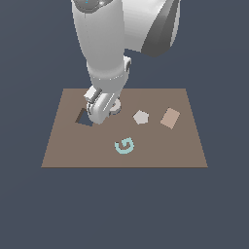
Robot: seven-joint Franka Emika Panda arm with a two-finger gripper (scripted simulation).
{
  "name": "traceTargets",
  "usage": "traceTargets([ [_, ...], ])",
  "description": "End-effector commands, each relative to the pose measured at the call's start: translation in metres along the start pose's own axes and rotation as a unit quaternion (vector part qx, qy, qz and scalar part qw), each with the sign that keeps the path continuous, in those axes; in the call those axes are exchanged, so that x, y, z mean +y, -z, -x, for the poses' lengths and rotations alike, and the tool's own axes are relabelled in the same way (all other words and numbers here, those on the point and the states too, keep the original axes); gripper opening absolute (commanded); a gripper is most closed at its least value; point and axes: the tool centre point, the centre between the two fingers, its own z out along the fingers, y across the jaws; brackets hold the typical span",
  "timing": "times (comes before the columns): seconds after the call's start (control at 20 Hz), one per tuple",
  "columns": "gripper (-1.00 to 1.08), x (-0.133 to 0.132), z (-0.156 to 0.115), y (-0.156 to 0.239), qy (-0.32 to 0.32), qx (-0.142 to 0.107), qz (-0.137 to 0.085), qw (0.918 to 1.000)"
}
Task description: Insert a designated object into the corresponding slot on a board.
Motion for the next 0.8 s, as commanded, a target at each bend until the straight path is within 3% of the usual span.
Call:
traceTargets([
  [0.0, -1.00, 0.003, -0.001, 0.000, -0.010, 0.000, 0.000, 0.9999],
  [0.55, -1.00, 0.004, 0.000, -0.010, -0.013, -0.001, 0.000, 0.9999],
  [0.6, 1.00, 0.004, 0.000, -0.010, -0.013, -0.001, 0.000, 0.9999],
  [0.75, 1.00, 0.004, 0.000, -0.010, -0.013, -0.001, 0.000, 0.9999],
])
